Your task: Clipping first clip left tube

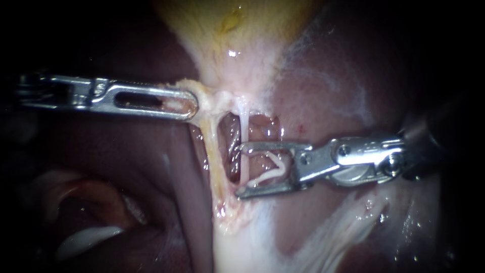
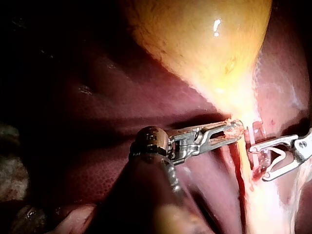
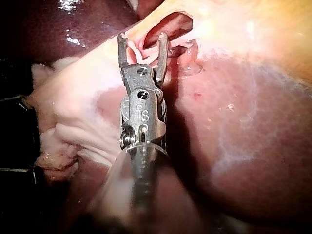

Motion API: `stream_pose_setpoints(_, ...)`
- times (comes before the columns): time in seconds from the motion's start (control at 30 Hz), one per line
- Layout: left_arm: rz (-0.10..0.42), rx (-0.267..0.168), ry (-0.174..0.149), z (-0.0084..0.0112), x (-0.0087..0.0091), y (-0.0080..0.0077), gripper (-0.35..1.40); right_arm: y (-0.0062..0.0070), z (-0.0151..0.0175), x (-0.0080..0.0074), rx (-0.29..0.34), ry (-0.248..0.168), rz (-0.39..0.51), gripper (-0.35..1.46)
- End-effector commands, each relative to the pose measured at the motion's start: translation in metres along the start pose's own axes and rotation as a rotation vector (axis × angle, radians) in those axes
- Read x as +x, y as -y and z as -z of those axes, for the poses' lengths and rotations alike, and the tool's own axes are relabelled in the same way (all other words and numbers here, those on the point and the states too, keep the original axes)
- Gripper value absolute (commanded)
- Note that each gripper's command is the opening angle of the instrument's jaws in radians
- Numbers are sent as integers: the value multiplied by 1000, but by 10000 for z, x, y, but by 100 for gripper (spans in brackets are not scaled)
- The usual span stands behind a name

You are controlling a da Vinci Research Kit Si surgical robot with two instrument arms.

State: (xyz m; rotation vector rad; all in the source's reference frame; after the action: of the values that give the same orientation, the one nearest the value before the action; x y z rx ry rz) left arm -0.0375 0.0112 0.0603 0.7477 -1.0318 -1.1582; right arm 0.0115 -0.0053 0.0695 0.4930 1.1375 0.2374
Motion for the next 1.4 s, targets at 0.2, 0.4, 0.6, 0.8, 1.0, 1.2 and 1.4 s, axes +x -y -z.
stream_pose_setpoints(0.2, 0, -1, 0, 0, 0, 1, -35, -1, -26, -11, 14, 0, -11, 50)
stream_pose_setpoints(0.4, 1, -1, 0, 0, 0, 1, -35, 1, -50, -17, 43, 0, -18, 50)
stream_pose_setpoints(0.6, 1, -1, 0, 0, -1, 1, -35, 7, -67, -18, 86, -1, -33, 50)
stream_pose_setpoints(0.8, 1, -1, 0, 0, -1, 2, -35, 10, -79, -21, 129, -3, -43, 50)
stream_pose_setpoints(1.0, 1, -2, 1, -2, -1, 2, -35, 8, -87, -23, 166, -10, -50, 48)
stream_pose_setpoints(1.2, 1, -2, 1, -3, -1, 2, -35, 7, -93, -27, 183, -9, -44, 45)
stream_pose_setpoints(1.4, 1, -2, 1, -3, -1, 2, -35, 6, -90, -26, 189, -9, -55, 38)
